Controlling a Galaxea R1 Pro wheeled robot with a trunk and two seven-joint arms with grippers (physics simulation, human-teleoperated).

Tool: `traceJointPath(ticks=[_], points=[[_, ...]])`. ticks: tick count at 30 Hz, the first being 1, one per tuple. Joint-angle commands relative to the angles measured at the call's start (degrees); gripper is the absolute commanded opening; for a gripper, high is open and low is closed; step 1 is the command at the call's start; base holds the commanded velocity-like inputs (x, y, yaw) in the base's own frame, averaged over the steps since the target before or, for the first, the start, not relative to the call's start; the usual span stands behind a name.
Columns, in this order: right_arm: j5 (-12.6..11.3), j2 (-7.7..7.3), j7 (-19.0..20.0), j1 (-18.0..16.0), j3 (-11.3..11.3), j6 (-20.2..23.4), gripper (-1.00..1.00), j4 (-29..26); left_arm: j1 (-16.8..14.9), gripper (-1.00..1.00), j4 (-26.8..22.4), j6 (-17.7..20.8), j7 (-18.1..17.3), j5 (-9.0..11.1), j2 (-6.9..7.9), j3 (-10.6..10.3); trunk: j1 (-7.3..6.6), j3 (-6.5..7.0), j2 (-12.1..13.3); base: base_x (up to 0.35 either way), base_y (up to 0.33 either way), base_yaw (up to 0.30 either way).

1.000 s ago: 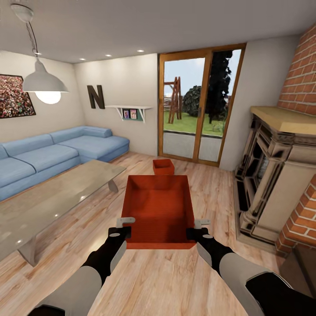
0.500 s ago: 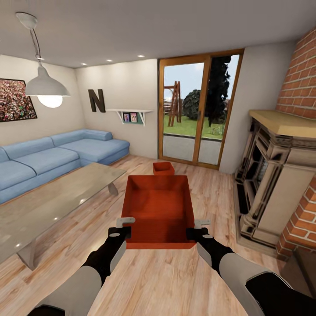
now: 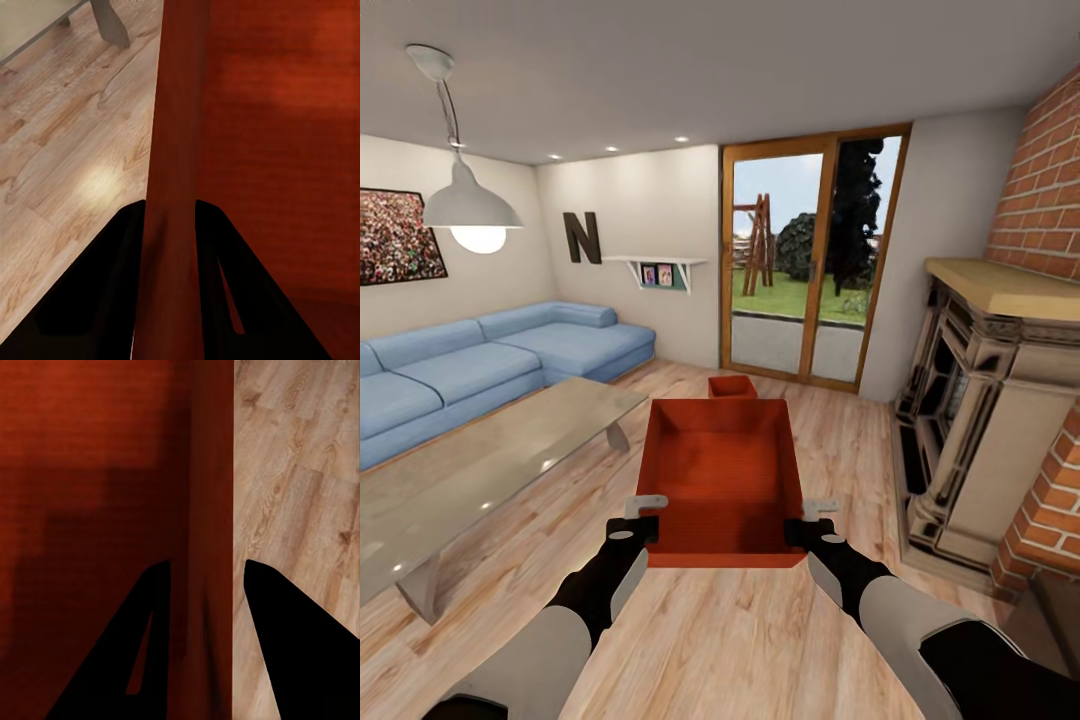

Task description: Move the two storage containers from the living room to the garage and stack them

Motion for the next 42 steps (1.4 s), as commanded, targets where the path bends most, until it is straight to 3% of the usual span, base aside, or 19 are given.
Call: traceJointPath(ticks=[1, 17, 42], points=[[-0.73, -0.31, -0.43, -0.01, -0.9, -0.2, -1.0, 0.43, -0.05, -1.0, -0.32, 0.46, 5.22, -1.15, 0.11, 0.26, 0.02, 0.07, -0.04, 0.0, 0.0, 0.0], [-0.73, -0.31, -0.43, -0.01, -0.9, -0.2, -1.0, 0.43, -0.07, -1.0, -0.35, 0.46, 5.22, -1.15, 0.11, 0.28, 0.02, 1.38, -0.04, 0.0, 0.0, 0.0], [-0.71, -0.31, -0.43, -0.01, -0.9, -0.12, -1.0, 0.43, -0.06, -1.0, -0.35, 0.46, 5.22, -1.15, 0.11, 0.32, 0.02, 1.48, -0.04, 0.0, 0.0, 0.0]])
